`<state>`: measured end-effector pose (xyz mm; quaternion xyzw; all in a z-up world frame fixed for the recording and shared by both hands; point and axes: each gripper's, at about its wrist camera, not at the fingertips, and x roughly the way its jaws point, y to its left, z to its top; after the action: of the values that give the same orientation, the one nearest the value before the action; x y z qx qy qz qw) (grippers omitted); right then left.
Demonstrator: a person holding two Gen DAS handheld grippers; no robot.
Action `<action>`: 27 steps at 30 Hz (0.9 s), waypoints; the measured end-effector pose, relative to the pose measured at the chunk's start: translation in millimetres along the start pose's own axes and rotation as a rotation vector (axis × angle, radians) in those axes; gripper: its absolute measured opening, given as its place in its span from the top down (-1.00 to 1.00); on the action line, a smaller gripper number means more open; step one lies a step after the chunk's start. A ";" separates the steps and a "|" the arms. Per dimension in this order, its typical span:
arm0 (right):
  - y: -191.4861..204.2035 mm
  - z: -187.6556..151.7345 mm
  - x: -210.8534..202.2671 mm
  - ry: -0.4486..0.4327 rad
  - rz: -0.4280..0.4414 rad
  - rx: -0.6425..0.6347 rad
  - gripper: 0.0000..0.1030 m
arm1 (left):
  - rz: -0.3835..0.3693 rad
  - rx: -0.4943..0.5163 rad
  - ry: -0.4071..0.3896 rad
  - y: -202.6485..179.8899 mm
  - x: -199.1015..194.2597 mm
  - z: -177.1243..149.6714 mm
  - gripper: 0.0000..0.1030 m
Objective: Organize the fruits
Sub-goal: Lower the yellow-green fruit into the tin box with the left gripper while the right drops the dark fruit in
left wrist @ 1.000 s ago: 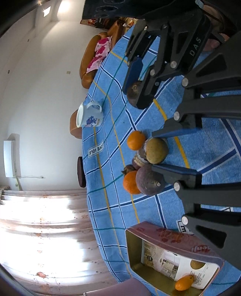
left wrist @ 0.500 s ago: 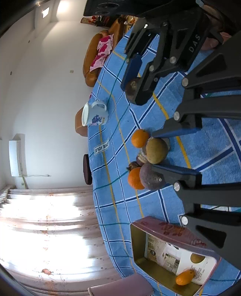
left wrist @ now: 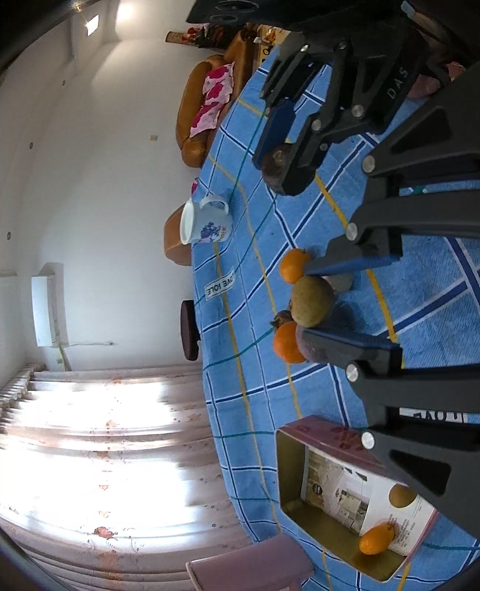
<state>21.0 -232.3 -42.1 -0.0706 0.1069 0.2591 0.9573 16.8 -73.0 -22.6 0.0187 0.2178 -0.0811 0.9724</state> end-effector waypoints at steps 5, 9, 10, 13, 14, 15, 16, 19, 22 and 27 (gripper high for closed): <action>-1.9 0.5 1.8 0.008 0.009 0.006 0.23 | 0.009 0.001 -0.011 2.6 -2.2 1.4 0.43; -0.7 2.4 3.0 0.017 0.016 0.006 0.23 | 0.017 -0.007 -0.017 7.9 -4.1 2.6 0.43; -0.3 3.4 3.7 0.020 0.019 0.009 0.23 | 0.020 -0.009 -0.019 9.6 -5.1 3.1 0.43; 1.1 8.3 6.3 0.025 0.034 0.015 0.24 | 0.026 -0.025 -0.023 16.8 -7.4 4.5 0.43; 2.8 11.8 8.0 0.028 0.038 0.014 0.24 | 0.030 -0.029 -0.023 19.3 -8.3 4.8 0.43; 4.4 14.8 9.5 0.028 0.045 0.016 0.24 | 0.033 -0.035 -0.023 22.6 -9.0 5.0 0.43; 5.4 16.5 10.5 0.029 0.051 0.016 0.24 | 0.038 -0.043 -0.023 26.4 -9.8 5.4 0.43; 13.6 26.5 20.2 0.048 0.070 0.007 0.23 | 0.056 -0.061 -0.021 38.3 -12.0 6.1 0.43; 23.0 37.5 31.7 0.069 0.113 0.013 0.23 | 0.078 -0.080 -0.016 52.8 -14.2 6.6 0.43; 47.9 58.6 59.3 0.116 0.180 0.013 0.23 | 0.113 -0.112 0.007 82.4 -15.1 7.3 0.43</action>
<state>56.4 -151.6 -3.5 -0.0695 0.1699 0.3390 0.9227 20.0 10.0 -9.5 -0.0233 0.2242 -0.0135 0.9742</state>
